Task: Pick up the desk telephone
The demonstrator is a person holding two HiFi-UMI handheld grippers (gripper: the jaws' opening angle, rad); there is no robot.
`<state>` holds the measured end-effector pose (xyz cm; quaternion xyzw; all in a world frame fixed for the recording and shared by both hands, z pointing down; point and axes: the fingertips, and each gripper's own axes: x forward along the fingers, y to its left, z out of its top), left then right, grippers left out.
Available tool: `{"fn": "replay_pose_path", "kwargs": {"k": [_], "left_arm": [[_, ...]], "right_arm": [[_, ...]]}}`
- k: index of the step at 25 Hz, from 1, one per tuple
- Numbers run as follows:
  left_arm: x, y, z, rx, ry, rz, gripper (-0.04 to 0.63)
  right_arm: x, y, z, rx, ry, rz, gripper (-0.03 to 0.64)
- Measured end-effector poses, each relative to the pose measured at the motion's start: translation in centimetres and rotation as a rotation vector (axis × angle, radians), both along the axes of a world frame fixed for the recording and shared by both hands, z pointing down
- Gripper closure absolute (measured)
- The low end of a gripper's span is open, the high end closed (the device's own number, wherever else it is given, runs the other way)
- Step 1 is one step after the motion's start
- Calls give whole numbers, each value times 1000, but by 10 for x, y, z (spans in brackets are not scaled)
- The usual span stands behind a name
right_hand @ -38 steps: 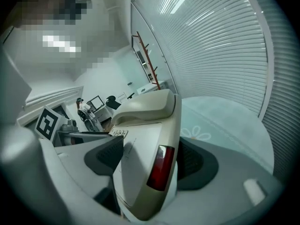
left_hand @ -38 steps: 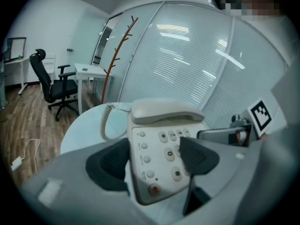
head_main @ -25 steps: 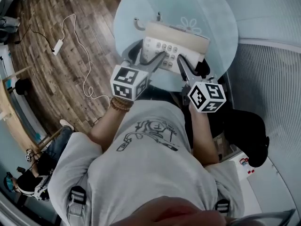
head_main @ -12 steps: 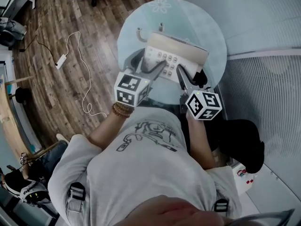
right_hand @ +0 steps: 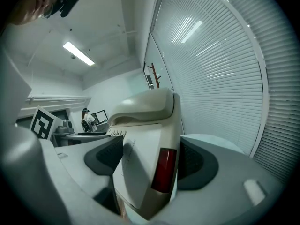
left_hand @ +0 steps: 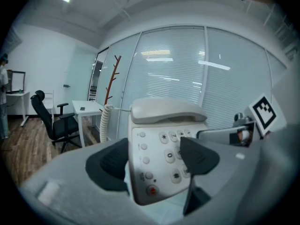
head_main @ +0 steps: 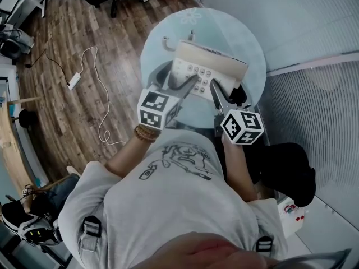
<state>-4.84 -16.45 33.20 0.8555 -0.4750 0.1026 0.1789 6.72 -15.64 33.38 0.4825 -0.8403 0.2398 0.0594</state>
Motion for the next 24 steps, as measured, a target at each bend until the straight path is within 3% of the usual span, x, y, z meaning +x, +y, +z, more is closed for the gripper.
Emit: {"fn": "replay_pose_path", "kwargs": {"k": [24], "left_arm": [[12, 1, -2, 7, -1, -27, 253]], "right_arm": [[12, -2, -1, 13, -15, -16, 277]]}}
